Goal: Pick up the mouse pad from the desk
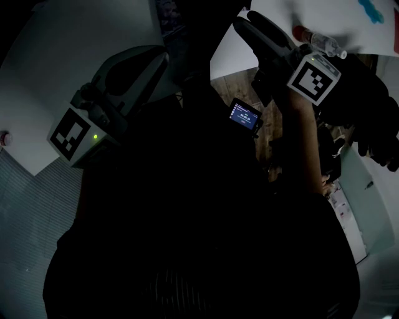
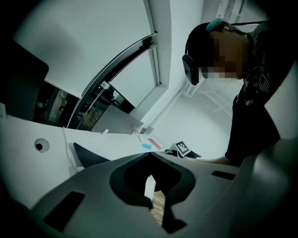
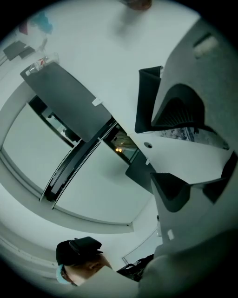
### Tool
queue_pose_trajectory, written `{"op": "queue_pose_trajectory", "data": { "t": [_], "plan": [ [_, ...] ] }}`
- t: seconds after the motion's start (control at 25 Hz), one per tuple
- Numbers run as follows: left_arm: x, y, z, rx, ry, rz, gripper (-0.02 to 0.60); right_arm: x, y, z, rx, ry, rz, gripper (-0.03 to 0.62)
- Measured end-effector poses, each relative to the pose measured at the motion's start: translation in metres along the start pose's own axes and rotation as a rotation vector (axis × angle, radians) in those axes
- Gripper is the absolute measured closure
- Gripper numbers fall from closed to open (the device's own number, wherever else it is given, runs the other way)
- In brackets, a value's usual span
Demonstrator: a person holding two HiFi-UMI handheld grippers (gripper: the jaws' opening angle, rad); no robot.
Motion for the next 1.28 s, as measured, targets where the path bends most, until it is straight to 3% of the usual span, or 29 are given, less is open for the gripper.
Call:
{"op": "queue_pose_trajectory", "data": {
  "t": [0.64, 0.96, 1.28],
  "plan": [
    [0.028, 0.022, -0.006, 0.091, -0.045, -0.049, 0.574, -0.013, -0.088, 0.059, -0.221, 0.14, 0.305, 0.249],
    [0.041, 0.03, -0.008, 0.117, -0.074, -0.071, 0.574, -0.019, -0.105, 0.071, -0.25, 0.183, 0.356, 0.253],
    [0.049, 0.033, 0.008, 0.141, -0.056, -0.099, 0.574, -0.023, -0.119, 0.08, -0.268, 0.213, 0.359, 0.349]
  ]
}}
Point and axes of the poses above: the fingertips, and each gripper's own axes: x backward along the fingers, y to its left, z out of its underside, the point moved 7 cm from there along x, backward along the fingers, and after that the axes turned 10 degrees about -z, right-handed, at the moved point
